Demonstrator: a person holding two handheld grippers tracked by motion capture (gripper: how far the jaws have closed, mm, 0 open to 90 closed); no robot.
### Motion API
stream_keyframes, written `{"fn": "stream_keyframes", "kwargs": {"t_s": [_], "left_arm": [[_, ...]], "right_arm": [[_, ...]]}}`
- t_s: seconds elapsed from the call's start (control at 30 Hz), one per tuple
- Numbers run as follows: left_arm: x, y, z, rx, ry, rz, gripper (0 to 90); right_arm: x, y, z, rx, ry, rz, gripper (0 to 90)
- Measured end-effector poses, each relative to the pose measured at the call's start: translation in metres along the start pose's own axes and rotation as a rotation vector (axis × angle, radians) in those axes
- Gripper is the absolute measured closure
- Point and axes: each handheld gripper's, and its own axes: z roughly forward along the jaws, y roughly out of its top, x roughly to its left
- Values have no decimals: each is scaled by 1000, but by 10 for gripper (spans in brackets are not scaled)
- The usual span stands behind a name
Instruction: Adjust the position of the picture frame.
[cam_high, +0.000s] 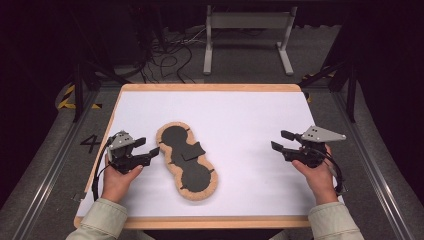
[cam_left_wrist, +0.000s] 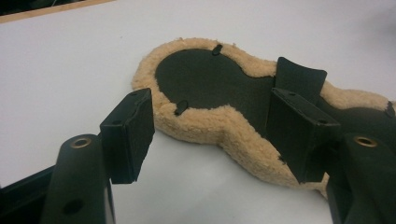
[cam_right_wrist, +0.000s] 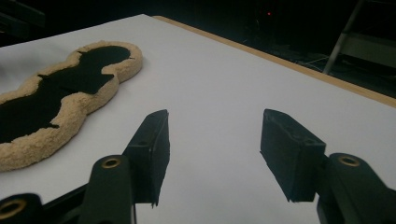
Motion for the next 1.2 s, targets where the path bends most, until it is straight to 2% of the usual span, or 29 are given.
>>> {"fn": "stream_keyframes", "kwargs": {"t_s": [0.07,0.1,0.13,0.23,0.27,0.47,0.57,0.73,0.8,0.9,1.03,1.07,1.1,1.13,1.17,1.2], "left_arm": [[1,1,1,10,-5,-9,335],[2,3,2,30,-16,-10,333],[2,4,4,37,-10,-3,334],[1,8,5,33,-8,3,345],[1,11,5,17,-6,6,348],[4,17,8,25,-4,12,369],[7,20,11,22,6,-1,379],[11,21,19,35,18,-13,443],[13,22,22,64,19,-30,505],[16,23,28,94,30,-33,639],[21,25,37,185,52,-82,856],[23,25,39,204,60,-90,883],[24,24,41,223,61,-116,898],[24,24,41,223,61,-116,899],[29,23,46,264,65,-129,899],[29,23,46,264,65,-129,899]], "right_arm": [[0,0,0,1,-1,-1,433],[0,0,0,1,-1,1,433],[0,0,-1,1,-3,4,433],[1,0,-2,4,-4,7,433],[2,-1,-3,9,-2,9,433],[6,-3,-6,23,0,11,434],[8,-4,-9,23,1,23,436],[13,-6,-13,38,6,18,451],[15,-7,-14,43,7,13,470],[20,-6,-16,42,10,13,515],[26,-5,-18,49,14,-1,550],[27,-5,-18,51,17,-4,552],[29,-5,-19,49,16,-6,553],[29,-5,-19,49,16,-6,553],[32,-4,-20,49,15,-10,553],[32,-5,-21,50,13,-13,554]]}}
